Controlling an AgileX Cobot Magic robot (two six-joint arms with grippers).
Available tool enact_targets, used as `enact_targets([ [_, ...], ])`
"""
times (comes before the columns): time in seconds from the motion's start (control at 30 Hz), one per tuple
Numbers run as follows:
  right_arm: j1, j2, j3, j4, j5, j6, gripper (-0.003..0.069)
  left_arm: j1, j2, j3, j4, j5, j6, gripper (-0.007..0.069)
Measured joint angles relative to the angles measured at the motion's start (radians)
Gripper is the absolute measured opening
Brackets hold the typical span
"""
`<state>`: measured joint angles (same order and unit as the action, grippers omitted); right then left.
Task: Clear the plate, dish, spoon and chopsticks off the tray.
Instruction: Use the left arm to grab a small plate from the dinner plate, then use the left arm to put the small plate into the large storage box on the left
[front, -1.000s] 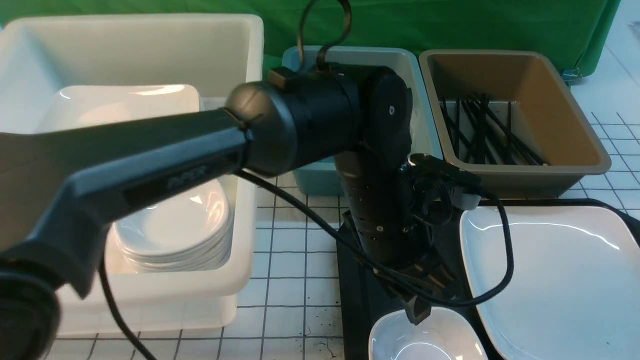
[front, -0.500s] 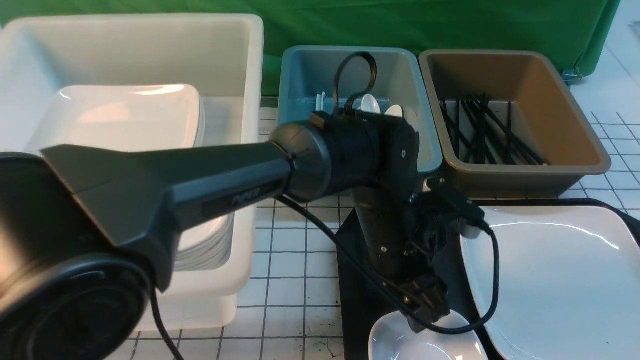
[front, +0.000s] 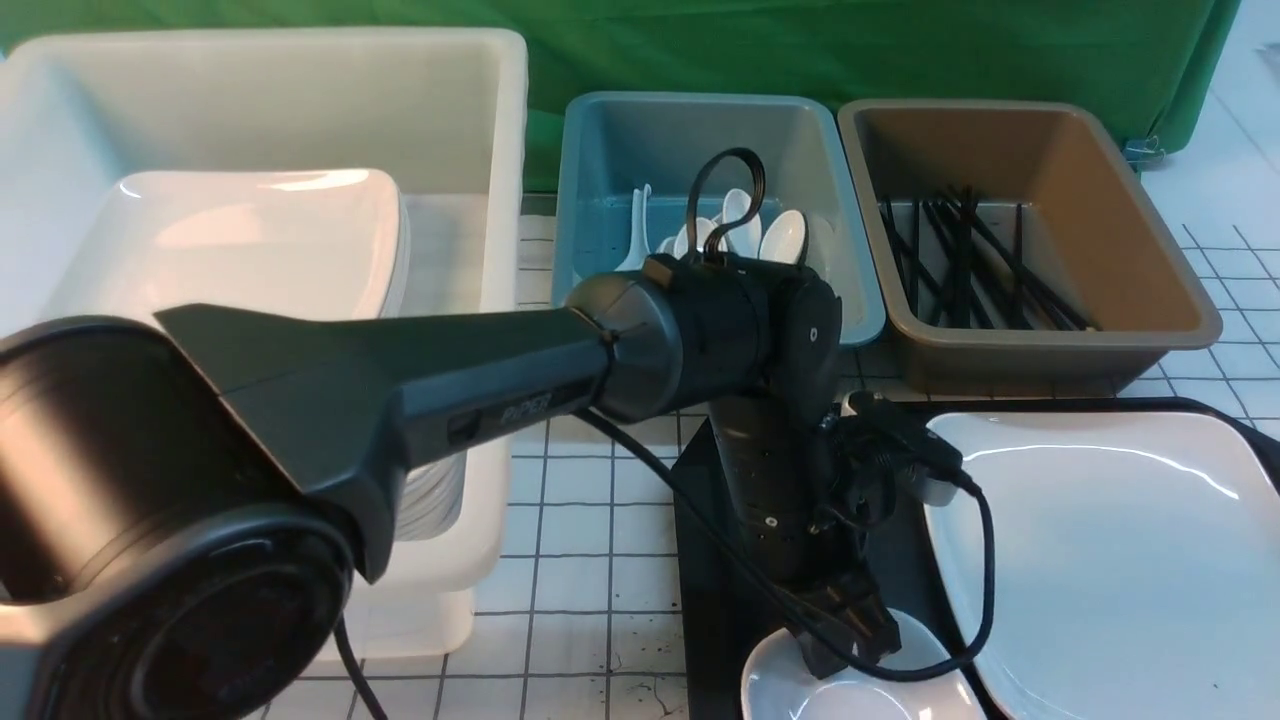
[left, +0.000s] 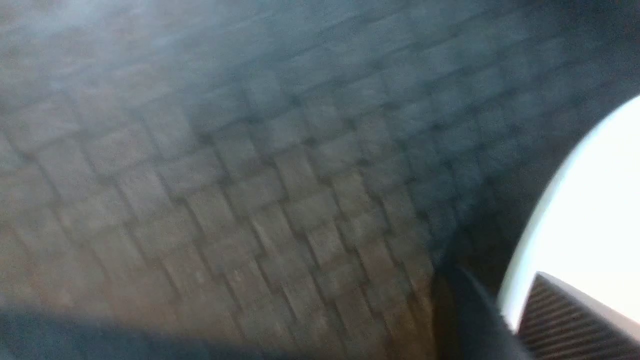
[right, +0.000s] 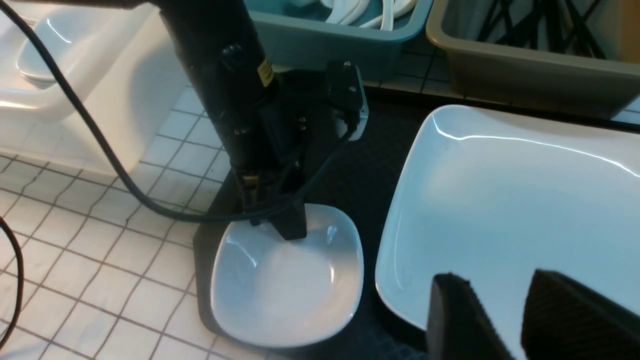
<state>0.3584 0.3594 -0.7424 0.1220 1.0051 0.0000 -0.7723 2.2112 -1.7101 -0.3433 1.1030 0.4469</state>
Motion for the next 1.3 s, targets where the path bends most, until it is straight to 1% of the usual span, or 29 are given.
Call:
enact_targets([
  [0.13, 0.0, 0.0, 0.0, 0.0, 0.0, 0.0, 0.0218, 0.001, 0.001, -0.055, -0.004, 0.078, -0.046, 0.0034],
  [0.17, 0.0, 0.0, 0.0, 0.001, 0.0, 0.0, 0.0219, 0.0, 0.003, -0.092, 0.002, 0.106, -0.075, 0.0022],
  [0.23, 0.0, 0.0, 0.0, 0.001, 0.0, 0.0, 0.0221, 0.0, 0.002, -0.154, 0.023, 0.116, -0.127, 0.0008],
  [0.43, 0.0, 0.0, 0.0, 0.001, 0.003, 0.0, 0.0228, 0.004, -0.067, -0.265, 0.107, 0.109, -0.246, 0.0007],
  [0.53, 0.0, 0.0, 0.0, 0.001, 0.003, 0.0, 0.023, 0.027, -0.141, -0.274, 0.116, 0.112, -0.286, 0.0007],
  [0.6, 0.0, 0.0, 0.0, 0.001, 0.003, 0.0, 0.0232, 0.083, -0.233, -0.277, 0.116, 0.115, -0.339, 0.0007],
  [0.7, 0.0, 0.0, 0.0, 0.001, 0.003, 0.0, 0.0235, 0.182, -0.337, -0.277, 0.112, 0.116, -0.367, 0.0007],
  [0.8, 0.0, 0.0, 0.0, 0.001, 0.003, 0.0, 0.0237, 0.323, -0.435, -0.263, 0.096, 0.113, -0.389, 0.0007],
  [0.83, 0.0, 0.0, 0.0, 0.001, 0.003, 0.0, 0.0237, 0.395, -0.477, -0.238, 0.076, 0.11, -0.404, 0.0007],
  [0.87, 0.0, 0.0, 0.0, 0.001, 0.003, 0.0, 0.0237, 0.445, -0.504, -0.214, 0.059, 0.11, -0.411, 0.0007],
  [0.9, 0.0, 0.0, 0.0, 0.001, 0.003, 0.0, 0.0237, 0.497, -0.53, -0.177, 0.04, 0.11, -0.418, 0.0007],
  [0.97, 0.0, 0.0, 0.0, 0.001, 0.003, 0.0, 0.0237, 0.64, -0.594, -0.08, -0.021, 0.109, -0.425, 0.0007],
  [1.03, 0.0, 0.0, 0.0, 0.001, 0.0, 0.0, 0.0237, 0.736, -0.632, 0.011, -0.068, 0.11, -0.425, 0.0007],
  [1.07, 0.0, 0.0, 0.0, 0.001, -0.008, 0.0, 0.0237, 0.8, -0.655, 0.095, -0.102, 0.112, -0.426, 0.0007],
  [1.13, 0.0, 0.0, 0.0, 0.001, -0.025, 0.0, 0.0239, 0.885, -0.683, 0.2, -0.143, 0.113, -0.426, 0.0007],
  [1.23, 0.0, 0.0, 0.0, 0.001, -0.055, 0.0, 0.0239, 0.958, -0.705, 0.364, -0.182, 0.079, -0.427, 0.0007],
  [1.27, 0.0, 0.0, 0.0, 0.001, -0.057, 0.0, 0.0239, 0.96, -0.705, 0.364, -0.184, 0.076, -0.427, 0.0007],
  [1.3, 0.0, 0.0, 0.0, 0.001, -0.069, 0.0, 0.0239, 0.97, -0.706, 0.421, -0.19, 0.045, -0.428, 0.0007],
])
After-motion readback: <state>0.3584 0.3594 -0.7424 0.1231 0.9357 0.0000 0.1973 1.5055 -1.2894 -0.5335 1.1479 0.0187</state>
